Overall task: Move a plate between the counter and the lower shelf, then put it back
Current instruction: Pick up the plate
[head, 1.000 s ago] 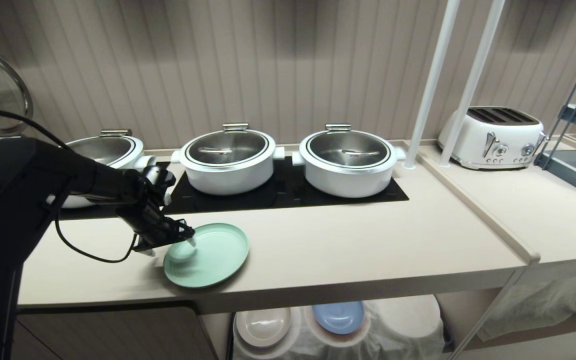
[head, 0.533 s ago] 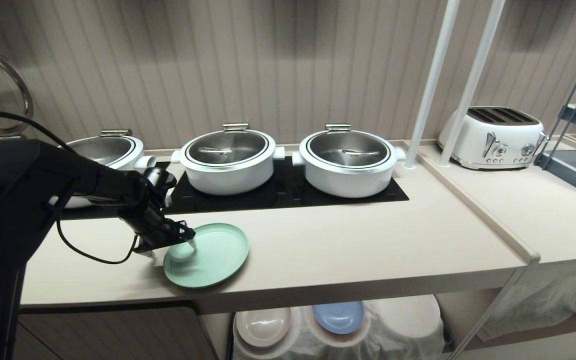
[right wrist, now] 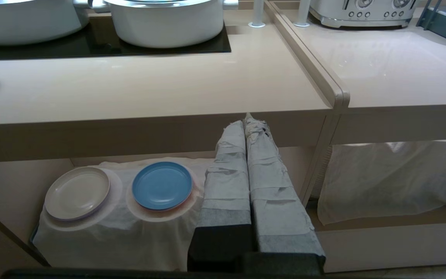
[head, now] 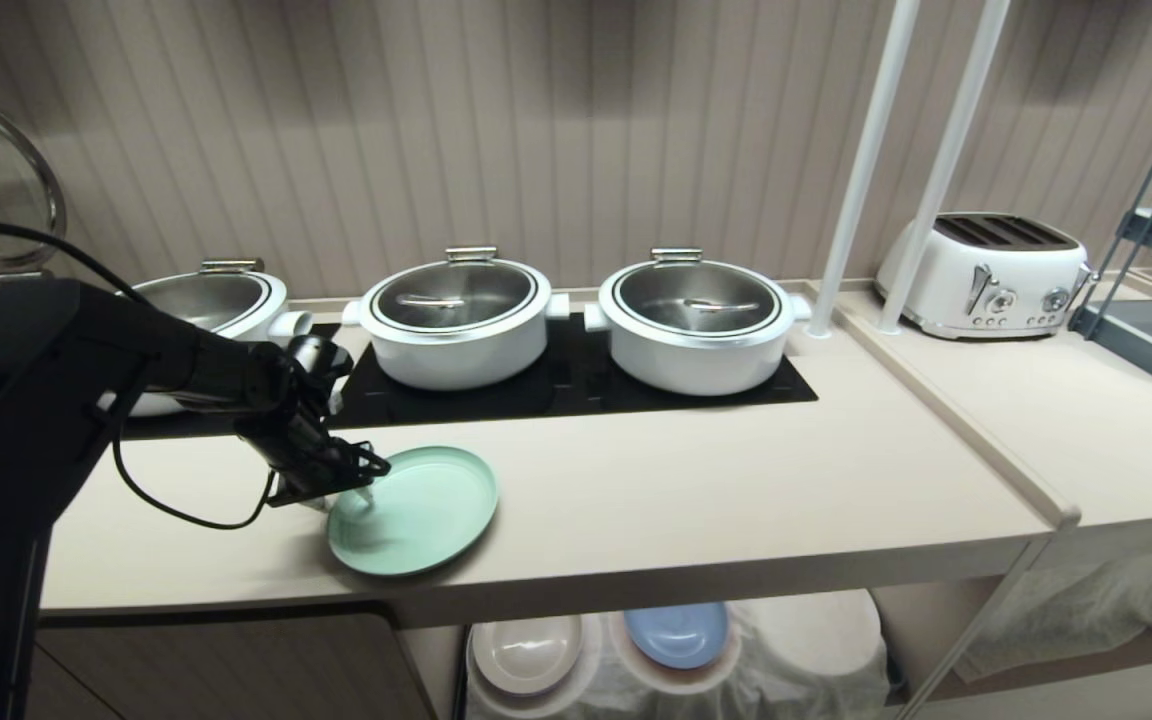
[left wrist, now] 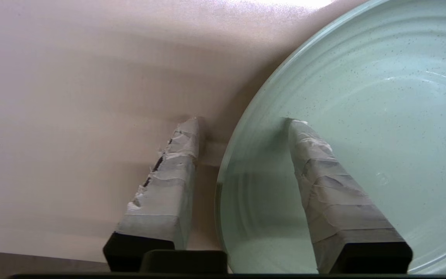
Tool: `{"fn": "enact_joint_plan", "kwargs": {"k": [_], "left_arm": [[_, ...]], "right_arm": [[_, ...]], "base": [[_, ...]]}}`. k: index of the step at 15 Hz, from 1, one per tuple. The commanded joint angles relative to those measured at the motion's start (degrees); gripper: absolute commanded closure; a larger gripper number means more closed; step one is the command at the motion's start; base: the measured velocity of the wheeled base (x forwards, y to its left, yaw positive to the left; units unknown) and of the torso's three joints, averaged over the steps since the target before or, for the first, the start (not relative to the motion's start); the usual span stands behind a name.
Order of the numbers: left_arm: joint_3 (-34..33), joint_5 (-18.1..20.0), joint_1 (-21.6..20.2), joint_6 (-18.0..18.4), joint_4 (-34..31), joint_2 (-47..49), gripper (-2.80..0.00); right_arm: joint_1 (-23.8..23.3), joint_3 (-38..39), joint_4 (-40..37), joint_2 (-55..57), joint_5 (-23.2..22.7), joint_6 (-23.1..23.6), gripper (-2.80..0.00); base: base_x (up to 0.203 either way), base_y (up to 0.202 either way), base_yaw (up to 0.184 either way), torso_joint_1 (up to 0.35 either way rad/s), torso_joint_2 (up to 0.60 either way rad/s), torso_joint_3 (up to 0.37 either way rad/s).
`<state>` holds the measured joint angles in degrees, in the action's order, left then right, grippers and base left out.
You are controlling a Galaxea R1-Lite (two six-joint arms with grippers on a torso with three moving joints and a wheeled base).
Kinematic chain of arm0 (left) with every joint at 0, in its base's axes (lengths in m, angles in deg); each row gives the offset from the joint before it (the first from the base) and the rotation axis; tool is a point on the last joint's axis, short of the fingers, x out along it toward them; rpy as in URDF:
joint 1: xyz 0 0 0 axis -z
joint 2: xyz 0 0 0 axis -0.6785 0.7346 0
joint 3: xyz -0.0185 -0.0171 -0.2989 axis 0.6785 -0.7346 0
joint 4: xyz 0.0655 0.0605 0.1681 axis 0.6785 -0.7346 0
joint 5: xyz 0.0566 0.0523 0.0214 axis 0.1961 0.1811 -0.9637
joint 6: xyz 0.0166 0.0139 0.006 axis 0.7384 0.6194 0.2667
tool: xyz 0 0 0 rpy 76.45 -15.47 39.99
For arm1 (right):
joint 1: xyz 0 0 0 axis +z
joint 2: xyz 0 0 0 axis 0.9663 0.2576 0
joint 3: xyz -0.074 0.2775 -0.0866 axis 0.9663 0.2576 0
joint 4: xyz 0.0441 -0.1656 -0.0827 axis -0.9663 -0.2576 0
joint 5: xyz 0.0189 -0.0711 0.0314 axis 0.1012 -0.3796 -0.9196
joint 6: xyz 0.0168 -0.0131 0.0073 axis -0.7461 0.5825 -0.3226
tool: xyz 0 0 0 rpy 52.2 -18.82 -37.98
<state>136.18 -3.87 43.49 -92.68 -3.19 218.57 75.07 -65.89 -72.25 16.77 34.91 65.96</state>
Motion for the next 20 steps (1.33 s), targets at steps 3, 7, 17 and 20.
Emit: {"fn": "enact_joint_plan", "kwargs": {"k": [3,7,17,20], "left_arm": [[-0.1,-0.9,0.0,-0.2,-0.3,-0.3,0.0],[-0.3,-1.1,0.0,-0.3,-0.3,-0.9,0.0],[-8.9,-0.2,0.1,-2.6,-0.5,-7.8,0.0],[-13.4,1.9,0.0,-2.9,-0.4,-11.4,0.0]], "right_arm": [[0.0,0.0,0.0,0.0,0.0,0.0,0.0],[0.0,0.0,0.0,0.0,0.0,0.0,0.0],[0.0,0.0,0.0,0.0,0.0,0.0,0.0],[0.0,0.0,0.0,0.0,0.0,0.0,0.0]], "base": [[0.0,0.0,0.0,0.0,0.0,0.0],[0.0,0.0,0.0,0.0,0.0,0.0],[0.0,0.0,0.0,0.0,0.0,0.0],[0.0,0.0,0.0,0.0,0.0,0.0]]}}
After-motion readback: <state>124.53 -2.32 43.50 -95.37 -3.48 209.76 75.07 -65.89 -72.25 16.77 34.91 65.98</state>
